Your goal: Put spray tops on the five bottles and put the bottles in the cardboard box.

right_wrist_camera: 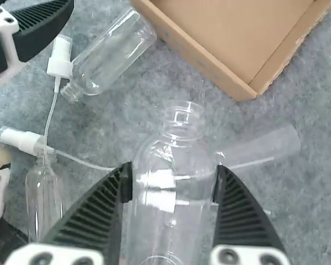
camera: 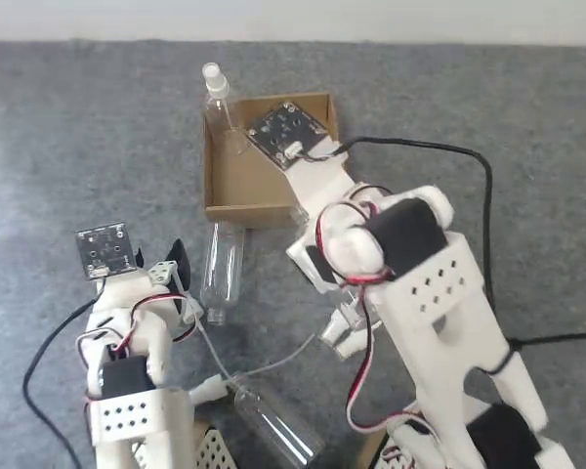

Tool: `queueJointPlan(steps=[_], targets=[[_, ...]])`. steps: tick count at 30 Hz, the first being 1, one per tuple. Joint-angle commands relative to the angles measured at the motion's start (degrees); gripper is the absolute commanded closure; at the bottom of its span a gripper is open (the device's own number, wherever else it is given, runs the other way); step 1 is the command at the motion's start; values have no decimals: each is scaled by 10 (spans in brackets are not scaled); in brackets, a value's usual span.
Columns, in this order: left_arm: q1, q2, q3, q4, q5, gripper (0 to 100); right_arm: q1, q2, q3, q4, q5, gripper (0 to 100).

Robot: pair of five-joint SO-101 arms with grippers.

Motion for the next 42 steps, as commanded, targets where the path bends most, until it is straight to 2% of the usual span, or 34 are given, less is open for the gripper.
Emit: queueJointPlan(steps=[1, 7, 15, 23, 30, 35, 42], targets=[[1, -7, -6, -14, -4, 797, 9, -41, 3, 8, -1, 904], [1, -7, -7, -11, -4, 797, 77, -70, 63, -48, -50, 904], [1, -7, -7, -11, -38, 797, 160, -136, 159, -97, -53, 904], [4, -7, -16, -10, -41, 797, 255, -230, 302, -182, -53, 904], [5, -6, -118, 117, -91, 797, 342, -311, 418, -262, -54, 903], [10, -3, -190, 176, -128, 797, 389, -349, 450, -291, -62, 902], [90, -2, -240, 260, -182, 796, 423, -353, 453, -292, -94, 900]])
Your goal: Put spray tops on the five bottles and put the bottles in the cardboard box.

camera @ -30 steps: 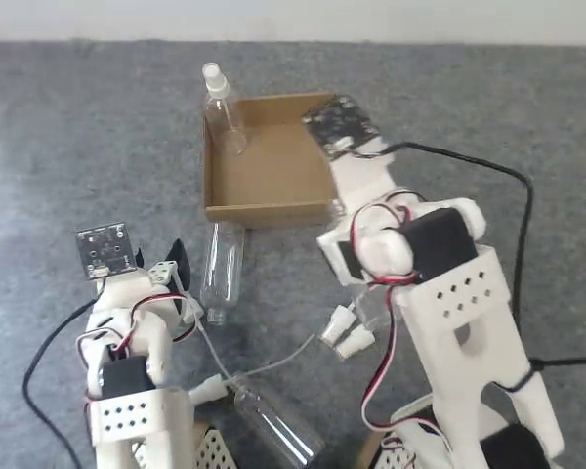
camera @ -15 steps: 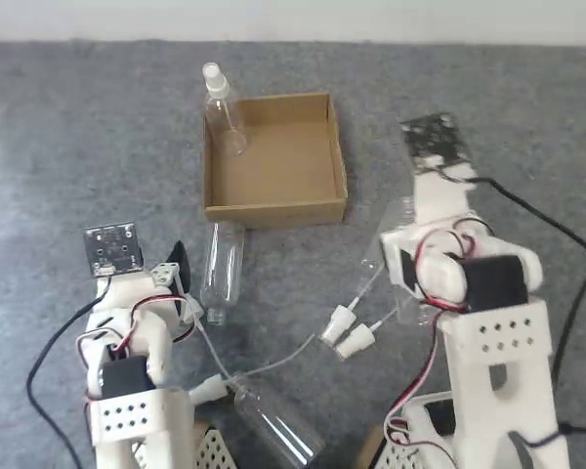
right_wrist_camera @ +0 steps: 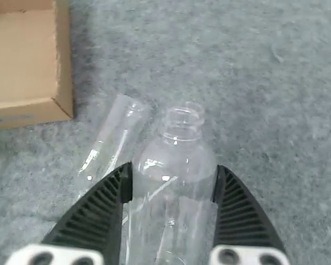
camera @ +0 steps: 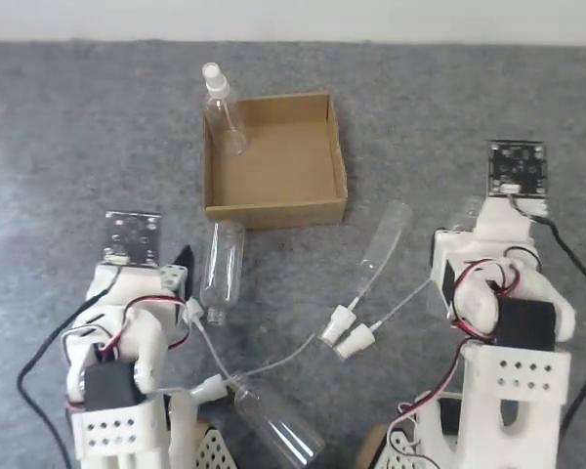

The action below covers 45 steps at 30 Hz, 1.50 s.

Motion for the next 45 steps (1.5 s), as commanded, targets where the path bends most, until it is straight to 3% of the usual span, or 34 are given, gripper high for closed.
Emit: queueJointPlan(steps=[1, 9, 14, 20, 26, 37, 45], targets=[[52, -2, -60, 53, -28, 796, 17, -16, -7, -14, -10, 900], [142, 12, -125, 135, -50, 746, 28, -16, -7, -14, -10, 900], [207, 133, -178, 153, -47, 746, 29, -16, -7, -14, -10, 899], [297, 273, -225, 148, 8, 746, 72, -21, -7, -15, -10, 899], [375, 375, -233, 95, 67, 746, 101, -16, -7, -32, -10, 899], [456, 569, -237, -40, 147, 752, 109, -16, -7, -33, -10, 899], [503, 644, -238, -96, 156, 801, 104, -17, 0, -34, -10, 899]])
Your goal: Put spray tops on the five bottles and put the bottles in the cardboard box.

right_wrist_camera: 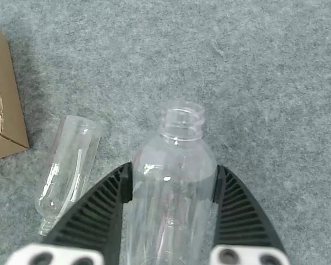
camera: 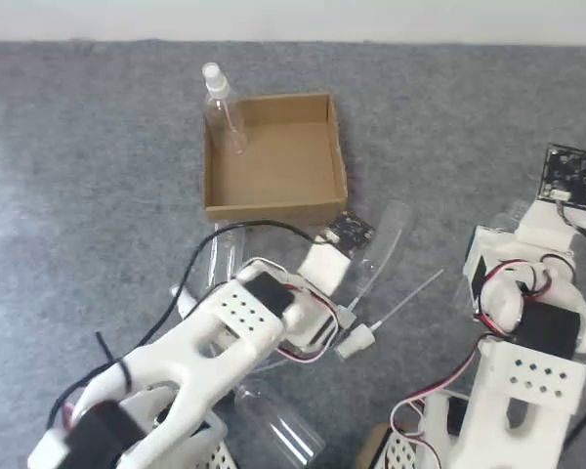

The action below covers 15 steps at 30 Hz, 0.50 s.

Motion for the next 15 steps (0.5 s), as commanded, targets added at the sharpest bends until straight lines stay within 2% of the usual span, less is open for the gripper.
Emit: queueJointPlan(steps=[1, 12, 15], targets=[[20, 17, -35, -33, 8, 801, 2, -17, -6, -15, -5, 899], [18, 130, -89, -51, 40, 803, 2, -22, -5, -15, -5, 899], [19, 160, -106, -49, 40, 847, 2, -22, -4, -15, -5, 899]])
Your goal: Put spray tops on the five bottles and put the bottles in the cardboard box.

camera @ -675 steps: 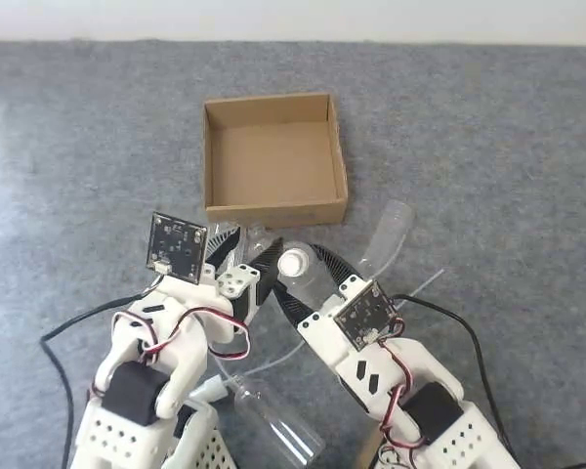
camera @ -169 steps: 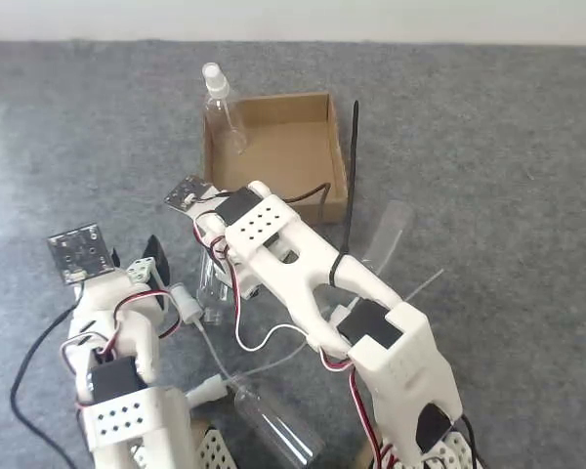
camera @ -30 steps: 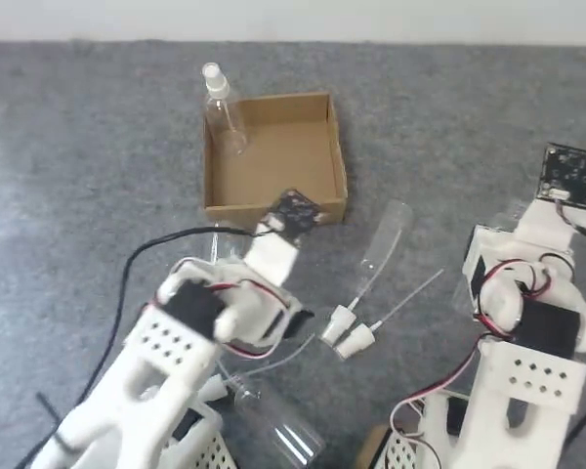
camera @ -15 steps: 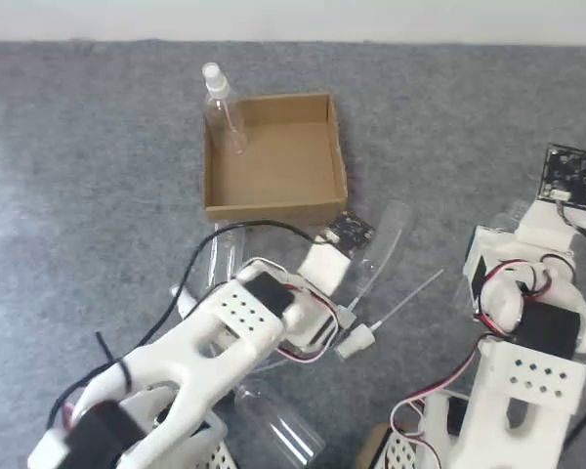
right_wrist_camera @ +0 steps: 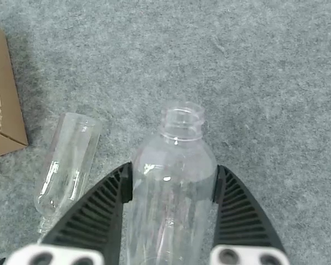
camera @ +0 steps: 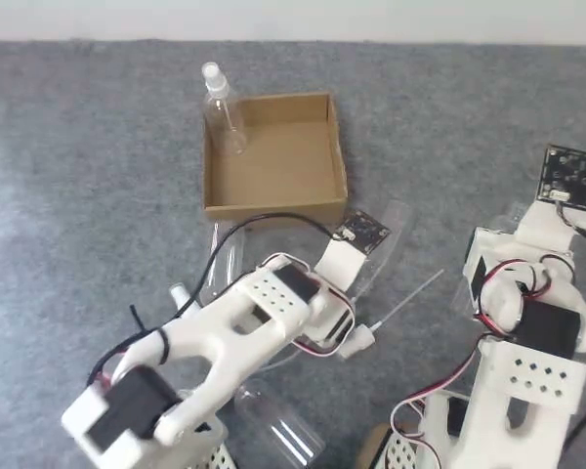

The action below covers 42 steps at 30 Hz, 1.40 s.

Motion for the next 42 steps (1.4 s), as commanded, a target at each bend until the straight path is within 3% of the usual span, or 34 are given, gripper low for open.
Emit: queueJointPlan(steps=[1, 6, 10, 20, 35, 42], targets=[[3, 25, -51, -9, 9, 866, 3, -21, -6, -15, -5, 899], [4, 25, -52, -6, 5, 938, 3, -21, -6, -15, -5, 899], [1, 2, -57, 40, 1, 968, 3, -19, -6, -15, -5, 899], [-33, -97, -56, 174, -117, 970, 3, -17, -6, -15, -5, 899], [-165, -113, -61, 331, -370, 969, 3, -16, -6, -15, -5, 899], [-252, -113, -134, 437, -508, 969, 3, -16, -6, -15, -5, 899]])
